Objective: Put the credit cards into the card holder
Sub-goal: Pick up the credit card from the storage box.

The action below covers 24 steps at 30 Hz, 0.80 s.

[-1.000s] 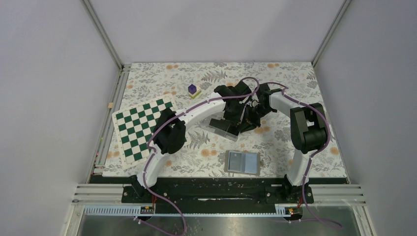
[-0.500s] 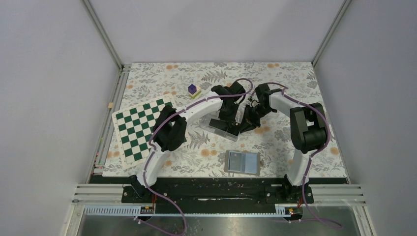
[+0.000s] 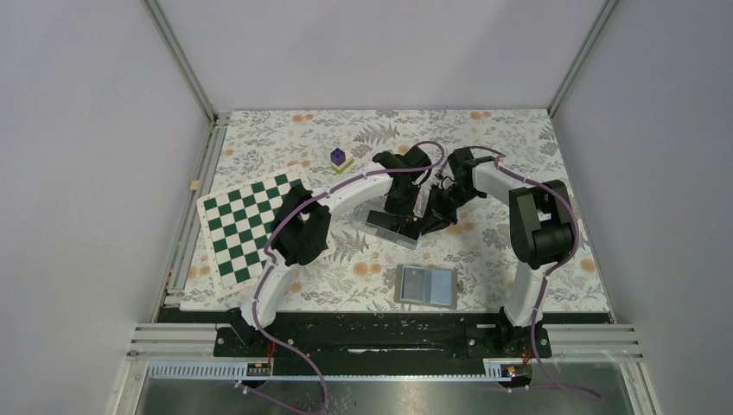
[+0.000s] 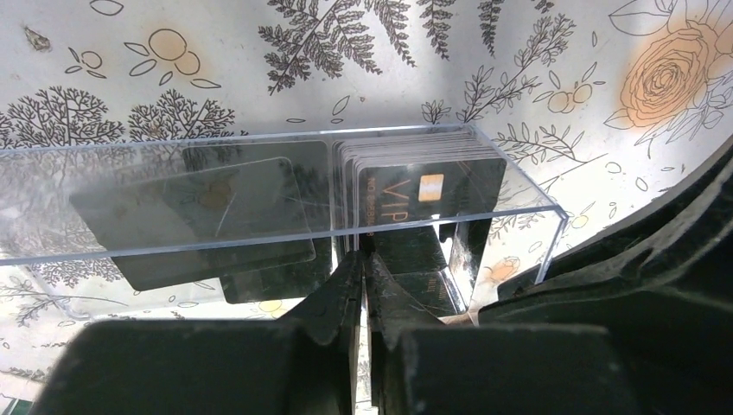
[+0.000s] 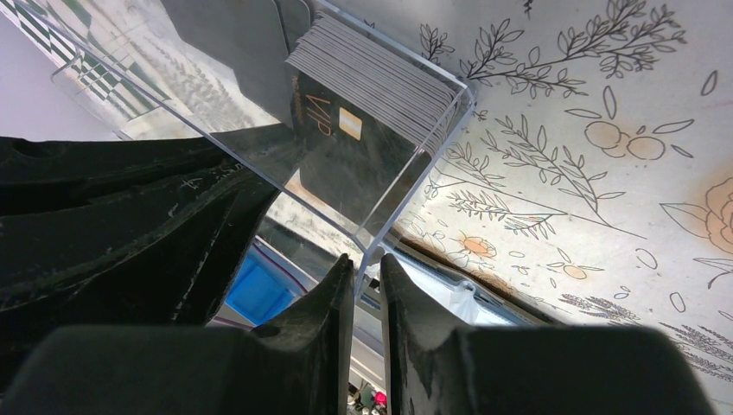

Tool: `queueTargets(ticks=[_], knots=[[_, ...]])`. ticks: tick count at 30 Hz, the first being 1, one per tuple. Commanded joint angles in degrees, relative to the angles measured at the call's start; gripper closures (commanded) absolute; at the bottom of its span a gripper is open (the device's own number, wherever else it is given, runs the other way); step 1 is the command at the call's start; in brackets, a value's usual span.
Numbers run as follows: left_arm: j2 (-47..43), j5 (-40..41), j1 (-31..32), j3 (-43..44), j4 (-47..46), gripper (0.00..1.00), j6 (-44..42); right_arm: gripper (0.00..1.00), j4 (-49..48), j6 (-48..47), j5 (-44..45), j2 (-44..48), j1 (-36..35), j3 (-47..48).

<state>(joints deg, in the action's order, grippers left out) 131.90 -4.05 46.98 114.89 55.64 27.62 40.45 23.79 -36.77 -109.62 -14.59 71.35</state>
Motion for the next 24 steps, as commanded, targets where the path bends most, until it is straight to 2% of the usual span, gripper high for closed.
queueTargets(ticks=[1,10,20,24], knots=[[-1.0,-3.0,0.8,-0.9,-3.5,0.98,0.7,0.78,1.6,-2.9,5.8,-3.1,-0.9,-2.2],[-7.9,-6.0,0.5,-5.7,-9.9,1.00,2.8,0.78,1.6,-2.9,5.7,-3.0,-0.9,-2.2],[-12.0,-7.8,-0.4,-9.4,-13.1,1.00,4.3,0.78,1.6,-2.9,5.7,-3.2,-0.9,-2.2],[-11.5,-4.5,-1.2,-10.4,-11.8,0.84,3.7,0.78,1.5,-2.9,5.6,-3.2,-0.9,-2.2]])
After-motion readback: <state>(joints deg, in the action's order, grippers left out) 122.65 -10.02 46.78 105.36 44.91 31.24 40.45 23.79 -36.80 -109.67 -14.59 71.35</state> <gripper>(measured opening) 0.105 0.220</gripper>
